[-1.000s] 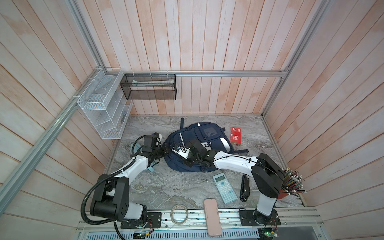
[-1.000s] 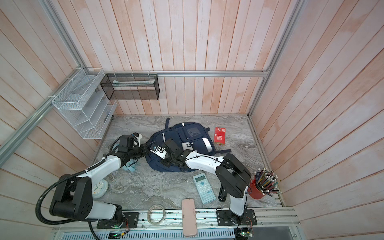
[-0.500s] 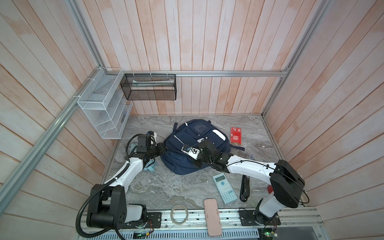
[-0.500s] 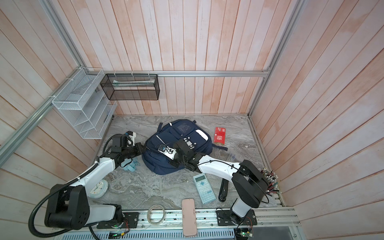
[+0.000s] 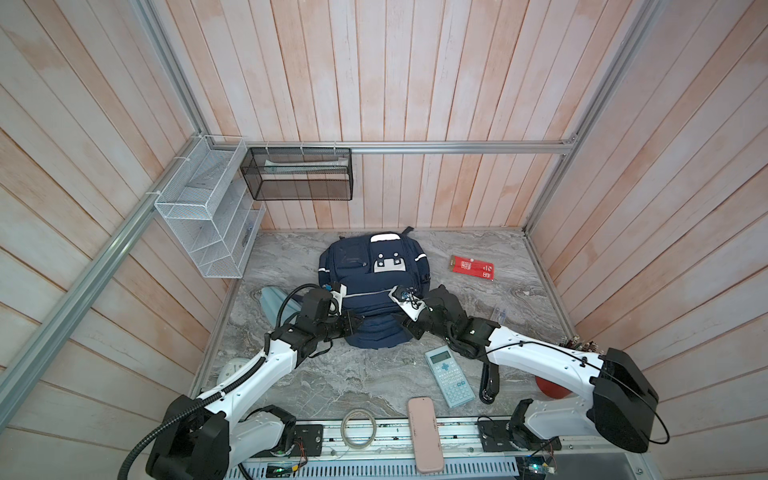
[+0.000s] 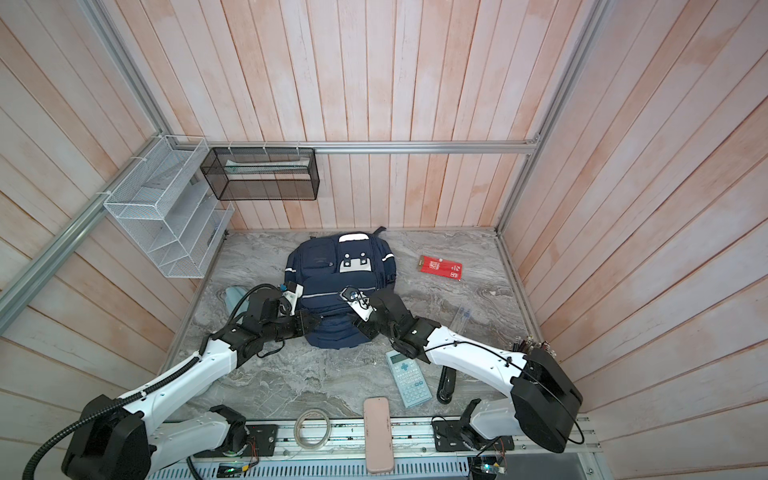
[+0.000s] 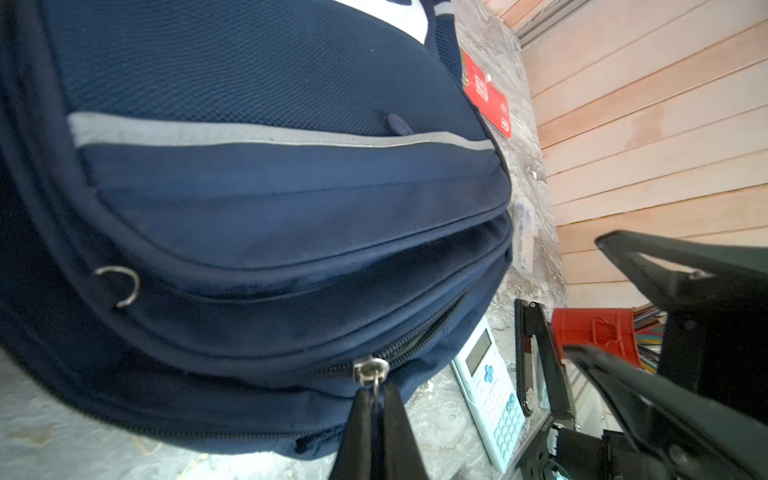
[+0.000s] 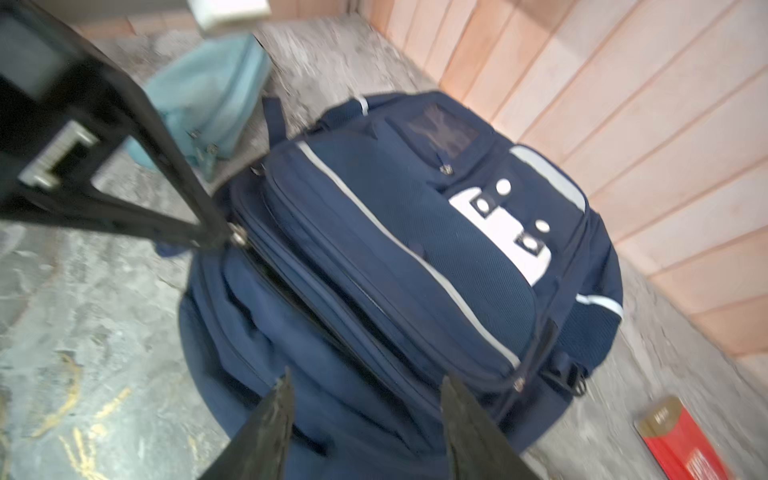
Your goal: Pack the student bag
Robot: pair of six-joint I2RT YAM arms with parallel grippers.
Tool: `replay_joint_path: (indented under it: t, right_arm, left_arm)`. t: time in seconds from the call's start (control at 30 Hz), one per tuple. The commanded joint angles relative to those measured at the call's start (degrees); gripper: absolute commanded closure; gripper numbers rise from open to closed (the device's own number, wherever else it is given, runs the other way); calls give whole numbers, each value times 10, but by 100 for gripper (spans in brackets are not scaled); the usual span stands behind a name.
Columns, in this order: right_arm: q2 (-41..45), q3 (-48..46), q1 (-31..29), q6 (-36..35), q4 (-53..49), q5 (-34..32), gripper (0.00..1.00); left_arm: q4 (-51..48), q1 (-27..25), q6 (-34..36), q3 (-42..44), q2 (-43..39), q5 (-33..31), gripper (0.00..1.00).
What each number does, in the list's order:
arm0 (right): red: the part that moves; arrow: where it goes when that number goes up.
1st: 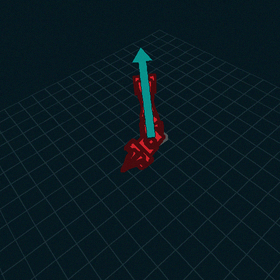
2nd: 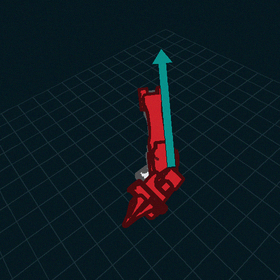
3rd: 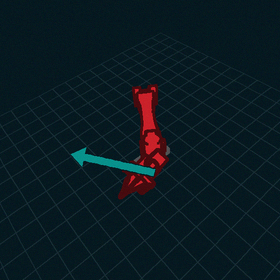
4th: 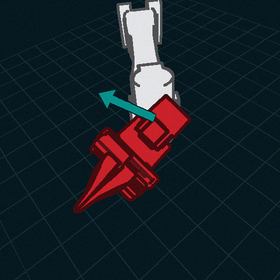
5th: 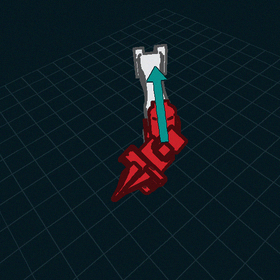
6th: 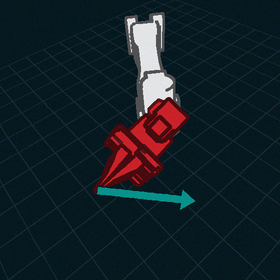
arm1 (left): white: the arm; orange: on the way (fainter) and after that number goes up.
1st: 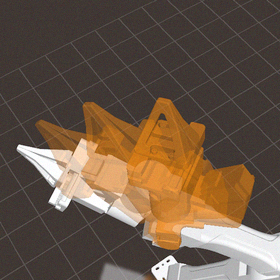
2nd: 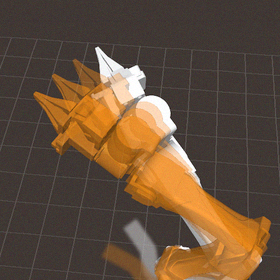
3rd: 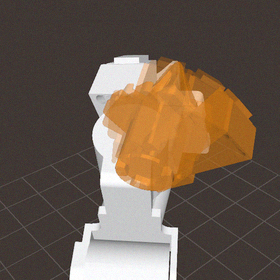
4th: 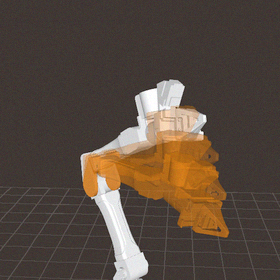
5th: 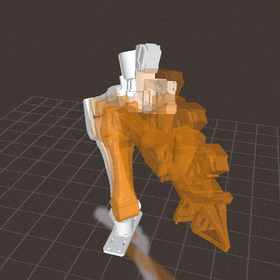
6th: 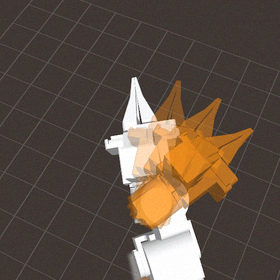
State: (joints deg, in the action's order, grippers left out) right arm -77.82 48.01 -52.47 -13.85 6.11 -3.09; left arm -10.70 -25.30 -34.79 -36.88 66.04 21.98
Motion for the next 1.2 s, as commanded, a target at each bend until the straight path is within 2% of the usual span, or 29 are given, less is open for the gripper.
replay_joint_path:
  t: [0.0, 0.2, 0.33, 0.37, 0.43, 0.47, 0.63, 0.73, 0.93, 1.1, 1.17]
  right_arm:
    - [-55, 27, -16, -59, 28, -8, 44]
    - [-176, 120, -19, -115, -5, -45, 49]
    - [-206, 135, -22, -138, -12, -51, 61]
    - [-209, 133, -22, -141, -11, -53, 68]
    - [-211, 125, -22, -149, -8, -64, 94]
    - [-210, 124, -22, -153, -7, -73, 100]
    - [-168, 86, -21, -158, 21, -53, 100]
    - [-144, 61, -20, -166, 32, -17, 100]
    - [-121, 42, -15, -167, 39, -5, 100]
    - [-89, 39, 11, -150, 68, 23, 100]
    - [-83, 59, 17, -152, 53, 29, 100]
  left_arm:
    - [37, -7, -17, -10, 2, -3, 100]
    - [48, -23, -26, -6, -1, 6, 100]
    - [48, -30, -31, -3, -1, 4, 100]
    - [49, -29, -33, -2, -3, 3, 100]
    - [48, -30, -34, -1, -6, 1, 100]
    - [47, -30, -34, -1, -7, -2, 100]
    - [28, -19, -18, -6, 30, -66, 100]
    - [46, 24, -7, 2, 54, -57, 100]
    - [68, 108, 18, 16, 53, -78, 100]
    - [67, 128, 20, 7, 58, -58, 100]
    - [57, 129, 24, -1, 48, -79, 100]
